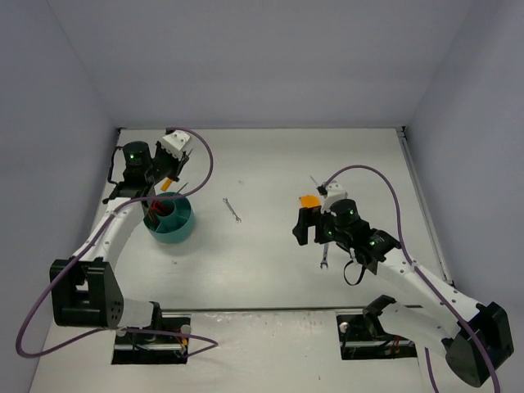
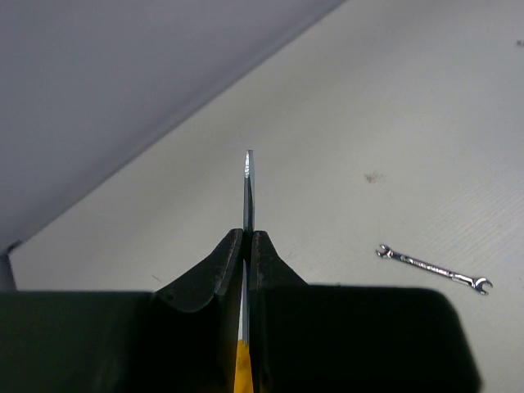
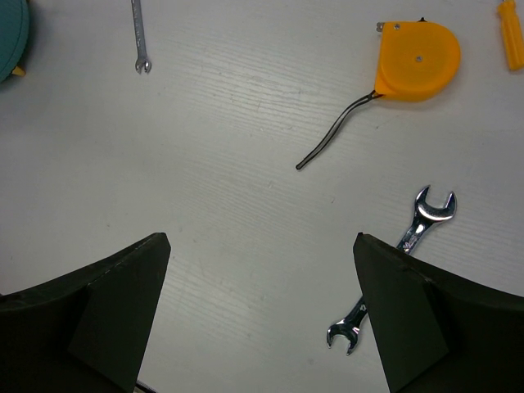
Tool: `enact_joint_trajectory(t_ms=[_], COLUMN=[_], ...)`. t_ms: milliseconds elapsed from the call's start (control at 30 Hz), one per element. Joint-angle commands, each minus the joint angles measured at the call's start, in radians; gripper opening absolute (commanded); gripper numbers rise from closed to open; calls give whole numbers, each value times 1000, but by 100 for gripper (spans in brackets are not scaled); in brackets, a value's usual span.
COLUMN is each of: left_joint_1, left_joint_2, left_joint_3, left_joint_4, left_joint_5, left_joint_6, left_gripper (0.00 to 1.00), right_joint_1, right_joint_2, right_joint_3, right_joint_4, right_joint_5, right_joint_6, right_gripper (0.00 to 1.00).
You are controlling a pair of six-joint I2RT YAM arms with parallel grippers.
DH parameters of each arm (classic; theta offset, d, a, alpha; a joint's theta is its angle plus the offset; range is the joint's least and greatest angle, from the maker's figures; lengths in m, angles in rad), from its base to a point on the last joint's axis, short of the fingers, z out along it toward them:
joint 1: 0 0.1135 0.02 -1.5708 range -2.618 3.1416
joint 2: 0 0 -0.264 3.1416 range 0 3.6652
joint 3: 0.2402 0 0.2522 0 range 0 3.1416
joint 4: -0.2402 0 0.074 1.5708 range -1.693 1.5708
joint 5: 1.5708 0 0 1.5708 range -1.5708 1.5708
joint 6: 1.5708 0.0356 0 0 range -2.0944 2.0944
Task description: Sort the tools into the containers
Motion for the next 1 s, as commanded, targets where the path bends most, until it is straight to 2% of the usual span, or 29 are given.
enact_joint_trajectory(t_ms=[0,333,533,967], left_joint_1=[8,79,114,157], left_joint_2=[-91,19,73,96], left_joint_3=[70,0,-22,-143], left_joint_4=[114,156,208,372], left_joint_5=[47,174,187,165], left_joint_6=[18,47,55,-30], left_gripper=[0,0,0,0], right_joint_1=[-6,-6,-6,-6], right_joint_2=[12,-15,-14,-6], right_joint_3=[9,-2,-4,-2], right_joint_4=[45,43,43,43], right_joint_5=[-7,-8,-7,-5], right_joint_6=[-7,-1,-1,-1], right_gripper=[93,93,93,93])
